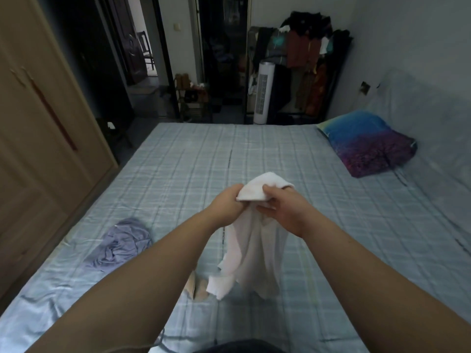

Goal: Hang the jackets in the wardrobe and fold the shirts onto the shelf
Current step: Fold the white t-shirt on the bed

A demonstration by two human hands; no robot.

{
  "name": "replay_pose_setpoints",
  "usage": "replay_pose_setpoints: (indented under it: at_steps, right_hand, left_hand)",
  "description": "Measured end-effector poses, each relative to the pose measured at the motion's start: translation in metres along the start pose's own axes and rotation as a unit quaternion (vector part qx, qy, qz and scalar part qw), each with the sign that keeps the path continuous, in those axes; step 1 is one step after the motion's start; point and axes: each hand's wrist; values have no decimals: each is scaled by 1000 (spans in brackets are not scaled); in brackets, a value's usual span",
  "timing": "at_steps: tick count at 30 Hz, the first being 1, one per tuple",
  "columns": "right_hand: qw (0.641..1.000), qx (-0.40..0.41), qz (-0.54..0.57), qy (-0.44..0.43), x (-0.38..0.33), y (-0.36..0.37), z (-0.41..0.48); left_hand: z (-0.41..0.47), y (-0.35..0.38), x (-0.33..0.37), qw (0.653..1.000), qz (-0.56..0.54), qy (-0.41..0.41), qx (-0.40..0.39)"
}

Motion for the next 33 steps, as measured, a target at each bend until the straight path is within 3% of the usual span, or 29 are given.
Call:
replay_pose_setpoints:
  at_steps: [4, 9, 11, 14, 17, 19, 20, 22, 24, 27, 29, 30, 33]
  right_hand:
    - [985, 37, -168, -23, -5, -18, -6]
    - [868, 179, -461, -35, 21, -43, -1]
    - [831, 256, -493, -39, 33, -44, -2]
    - [776, 305, -551, -32, 53, -47, -8]
    - [711, 339, -603, -126, 65, -54, -15]
    - [688, 358, -602, -189, 71, -63, -18]
    - [695, 373, -581, -203, 74, -67, -19]
    - [742, 389, -506, -206, 78, -69, -21]
    - [822, 364, -409, -160, 83, -66, -18]
    - [919, 159, -352, -78, 91, -48, -8]
    - [931, 10, -359, -57, 98, -27, -7]
    - [926, -25, -372, -63, 106, -18, -6]
    - [919, 10, -386, -82, 126, 6, -8]
  left_hand:
    - [11, -26, 7, 994, -47, 5, 94]
    - [15, -61, 39, 995, -40, 45, 75]
    - [11, -69, 54, 995, -28, 66, 71]
    - [8, -79, 69, 995, -17, 70, 70]
    - [4, -88, 77, 995, 0, 61, 82]
    - [-1, -94, 79, 994, -12, 56, 95]
    - [-4, -96, 79, 993, -26, 53, 100]
    - [-11, -101, 81, 990, -63, 51, 112]
    - [-18, -106, 85, 987, -77, 51, 131]
    - [-28, -111, 91, 986, -77, 43, 145]
    - [-36, -113, 92, 985, -75, 36, 152]
    - [-40, -114, 92, 984, -73, 35, 156]
    - [-51, -117, 86, 980, -62, 4, 187]
Point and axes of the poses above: each hand's wrist, its own z-axis towards the middle knuckle, its own y-axis out of the palm, x = y × z
